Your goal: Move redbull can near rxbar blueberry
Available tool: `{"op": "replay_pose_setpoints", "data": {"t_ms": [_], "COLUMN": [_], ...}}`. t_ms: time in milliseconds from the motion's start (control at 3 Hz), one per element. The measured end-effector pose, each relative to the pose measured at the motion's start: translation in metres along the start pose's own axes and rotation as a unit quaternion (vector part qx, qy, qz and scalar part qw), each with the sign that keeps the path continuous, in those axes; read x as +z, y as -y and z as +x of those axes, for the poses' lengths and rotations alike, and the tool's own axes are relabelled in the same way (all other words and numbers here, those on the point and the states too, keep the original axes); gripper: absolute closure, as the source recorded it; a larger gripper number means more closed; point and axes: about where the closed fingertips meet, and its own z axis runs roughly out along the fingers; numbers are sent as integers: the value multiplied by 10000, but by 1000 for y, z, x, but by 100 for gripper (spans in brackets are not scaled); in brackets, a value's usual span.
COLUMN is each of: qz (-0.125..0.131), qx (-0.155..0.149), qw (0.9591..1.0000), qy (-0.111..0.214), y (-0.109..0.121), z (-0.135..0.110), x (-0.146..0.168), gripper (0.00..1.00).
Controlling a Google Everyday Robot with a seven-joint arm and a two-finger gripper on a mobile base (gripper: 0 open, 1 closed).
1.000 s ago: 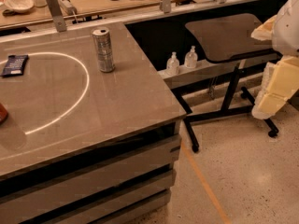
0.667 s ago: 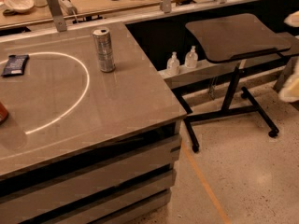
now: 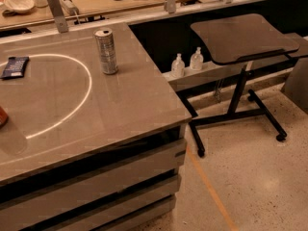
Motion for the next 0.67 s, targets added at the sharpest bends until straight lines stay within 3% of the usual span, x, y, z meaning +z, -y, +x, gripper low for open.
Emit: {"op": "replay_pose_setpoints", "data": {"t_ms": [333,667], "qz": [-291,-217], "qx": [-324,-465], "qw": [9985,9964], "qy": [345,672], "y": [-9,11], "z": [51,50], "x": [-3,19], "gripper": [0,0]}}
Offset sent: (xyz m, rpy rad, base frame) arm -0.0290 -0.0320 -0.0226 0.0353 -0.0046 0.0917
